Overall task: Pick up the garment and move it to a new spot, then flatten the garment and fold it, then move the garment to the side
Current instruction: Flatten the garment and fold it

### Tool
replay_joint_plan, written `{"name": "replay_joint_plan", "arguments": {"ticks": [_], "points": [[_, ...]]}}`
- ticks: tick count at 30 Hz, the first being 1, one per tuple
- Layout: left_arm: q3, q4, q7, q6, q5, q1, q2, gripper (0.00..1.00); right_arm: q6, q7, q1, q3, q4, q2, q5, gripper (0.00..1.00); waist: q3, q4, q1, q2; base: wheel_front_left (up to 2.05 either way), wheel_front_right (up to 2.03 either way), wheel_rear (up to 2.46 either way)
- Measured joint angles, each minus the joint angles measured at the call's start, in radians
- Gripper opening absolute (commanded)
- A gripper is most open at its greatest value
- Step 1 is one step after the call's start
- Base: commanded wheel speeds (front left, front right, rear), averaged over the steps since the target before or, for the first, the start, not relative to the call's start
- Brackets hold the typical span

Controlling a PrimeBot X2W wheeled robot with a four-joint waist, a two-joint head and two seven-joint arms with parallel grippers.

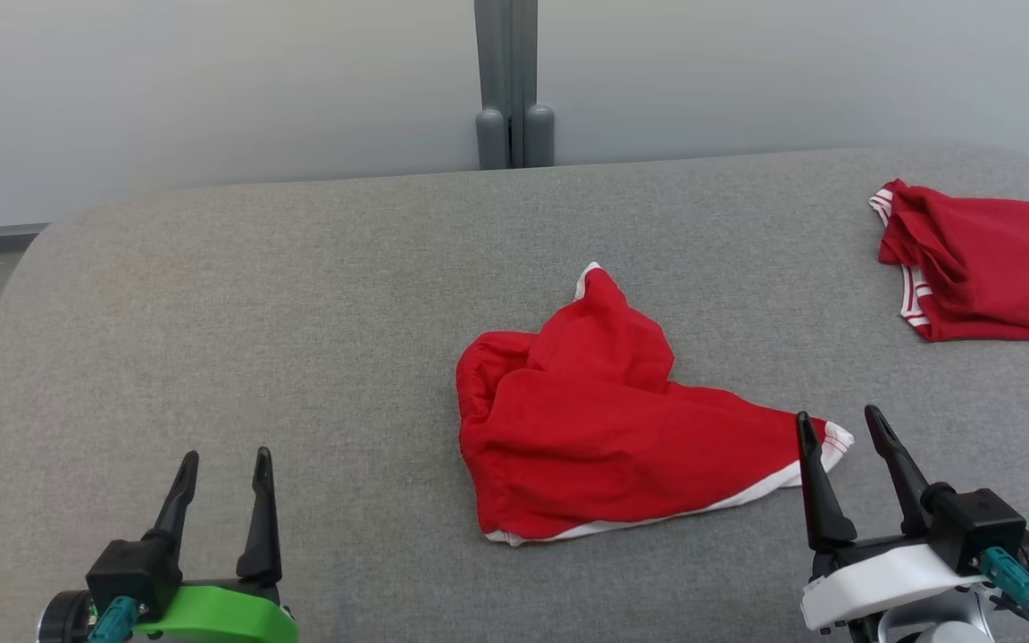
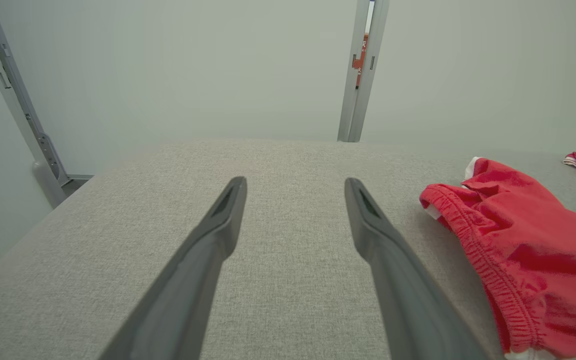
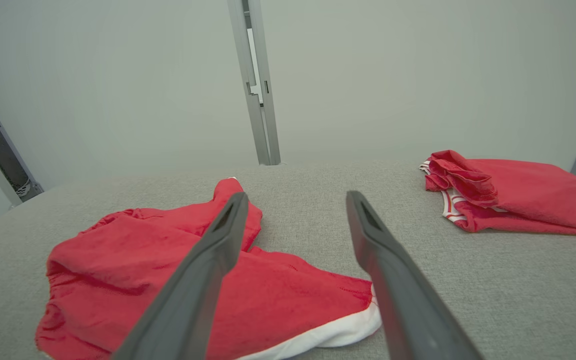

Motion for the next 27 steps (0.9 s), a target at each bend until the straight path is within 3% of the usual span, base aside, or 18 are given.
{"name": "replay_joint_plan", "arguments": {"ticks": [5, 21, 27], "points": [[-0.069, 0.023, 0.0, 0.0, -0.01, -0.007, 0.009, 1.0, 0.0, 0.0, -0.034, -0.007, 0.032, -0.008, -0.009, 1.0, 0.023, -0.001, 0.0, 0.0, 0.0, 0.0, 0.0], [-0.501, 0.158, 0.0, 0.0, -0.071, -0.096, 0.046, 1.0, 0.0, 0.0, -0.223, -0.065, 0.263, -0.044, -0.037, 1.0, 0.133, -0.008, 0.0001, 0.0, 0.0, 0.0, 0.0], [-0.597, 0.219, 0.0, 0.0, -0.108, -0.153, 0.06, 1.0, 0.0, 0.0, -0.289, -0.094, 0.379, -0.05, -0.046, 1.0, 0.173, -0.016, 0.0001, 0.0, 0.0, 0.0, 0.0]]}}
